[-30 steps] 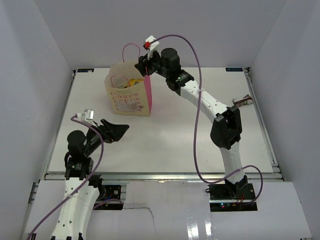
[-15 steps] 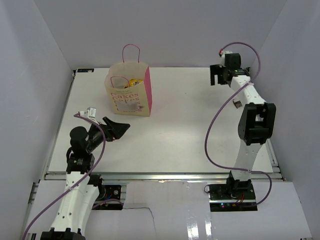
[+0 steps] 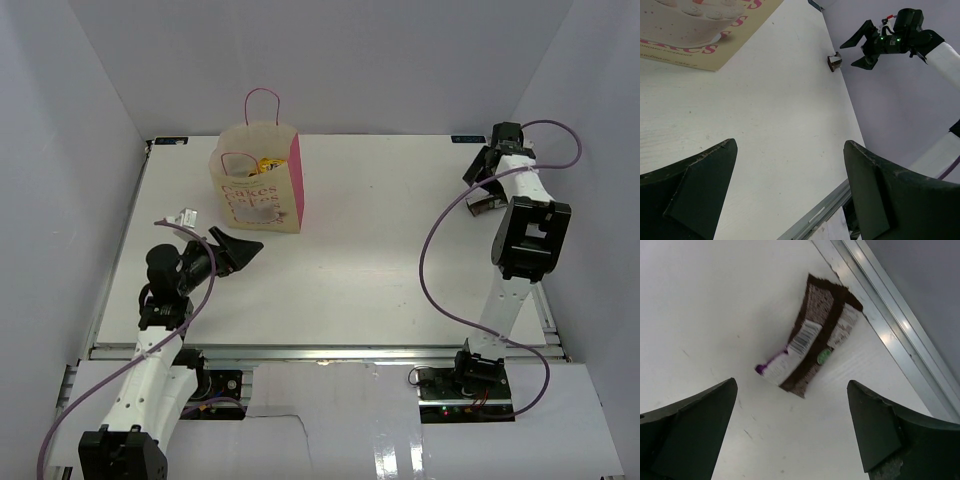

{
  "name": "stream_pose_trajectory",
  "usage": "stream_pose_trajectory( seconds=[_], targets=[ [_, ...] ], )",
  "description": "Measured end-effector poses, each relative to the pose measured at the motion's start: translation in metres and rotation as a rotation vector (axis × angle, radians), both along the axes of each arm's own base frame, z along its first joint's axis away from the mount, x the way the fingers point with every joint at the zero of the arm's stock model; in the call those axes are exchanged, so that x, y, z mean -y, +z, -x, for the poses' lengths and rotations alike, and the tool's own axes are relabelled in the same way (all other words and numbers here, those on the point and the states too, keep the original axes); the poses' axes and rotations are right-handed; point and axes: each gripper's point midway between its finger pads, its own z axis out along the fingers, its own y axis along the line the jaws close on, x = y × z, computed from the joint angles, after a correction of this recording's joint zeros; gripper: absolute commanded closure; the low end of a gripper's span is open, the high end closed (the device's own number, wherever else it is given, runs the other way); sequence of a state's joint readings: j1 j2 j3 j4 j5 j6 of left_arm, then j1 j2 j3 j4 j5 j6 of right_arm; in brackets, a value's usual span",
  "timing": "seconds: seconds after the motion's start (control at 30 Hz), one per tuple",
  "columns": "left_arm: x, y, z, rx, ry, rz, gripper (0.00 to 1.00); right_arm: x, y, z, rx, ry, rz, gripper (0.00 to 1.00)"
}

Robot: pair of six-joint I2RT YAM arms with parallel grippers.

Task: Place the snacks into the paper bag

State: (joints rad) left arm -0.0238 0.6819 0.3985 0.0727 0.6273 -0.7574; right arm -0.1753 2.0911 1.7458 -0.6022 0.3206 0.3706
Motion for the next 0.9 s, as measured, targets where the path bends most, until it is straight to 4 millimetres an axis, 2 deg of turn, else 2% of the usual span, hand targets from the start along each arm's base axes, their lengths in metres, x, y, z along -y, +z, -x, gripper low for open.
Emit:
stream_pose_trajectory(
  seconds=[0.07, 0.13, 0.3, 0.33, 0.4, 0.43, 0.5, 0.53, 0.6, 0.67, 0.77, 0.83, 0.9],
  targets=[
    [0.000, 0.003, 0.000, 0.007, 0.001, 0.006, 0.02, 0.001, -0.001, -0.020, 0.046, -0.037, -0.014, 0.01],
    [0.000, 0.005, 0.000, 0.013, 0.003, 0.012, 0.02, 0.003, -0.011, -0.029, 0.053, -0.065, -0.024, 0.00],
    [0.000, 0.010, 0.001, 0.024, 0.006, 0.025, 0.02, 0.005, -0.055, -0.025, -0.018, -0.114, -0.055, 0.17],
    [0.000, 0.010, 0.001, 0.022, 0.007, 0.028, 0.02, 0.004, -0.062, -0.023, -0.029, -0.118, -0.061, 0.24],
    [0.000, 0.010, 0.001, 0.017, 0.010, 0.031, 0.02, 0.003, -0.061, -0.024, -0.017, -0.119, -0.068, 0.33],
    [0.000, 0.010, 0.001, 0.015, 0.011, 0.033, 0.02, 0.002, -0.061, -0.026, -0.002, -0.116, -0.077, 0.44],
    [0.000, 0.009, 0.001, 0.011, 0.012, 0.035, 0.02, 0.000, -0.062, -0.023, 0.017, -0.113, -0.083, 0.55],
    [0.000, 0.009, 0.000, 0.010, 0.013, 0.036, 0.02, -0.002, -0.062, -0.021, 0.028, -0.108, -0.091, 0.67],
    [0.000, 0.009, 0.000, 0.008, 0.016, 0.037, 0.02, -0.007, -0.061, -0.015, 0.048, -0.092, -0.111, 0.78],
    [0.000, 0.009, 0.000, 0.008, 0.016, 0.038, 0.02, -0.012, -0.059, -0.009, 0.067, -0.063, -0.122, 0.82],
    [0.000, 0.009, 0.000, 0.004, 0.015, 0.043, 0.02, -0.027, -0.058, 0.003, 0.084, 0.044, -0.140, 0.90],
    [0.000, 0.010, 0.000, -0.002, 0.016, 0.049, 0.02, -0.050, -0.056, 0.014, 0.092, 0.184, -0.181, 0.92],
    [0.001, 0.010, 0.000, -0.012, 0.015, 0.062, 0.02, -0.082, -0.049, 0.027, 0.116, 0.416, -0.235, 0.92]
  ],
)
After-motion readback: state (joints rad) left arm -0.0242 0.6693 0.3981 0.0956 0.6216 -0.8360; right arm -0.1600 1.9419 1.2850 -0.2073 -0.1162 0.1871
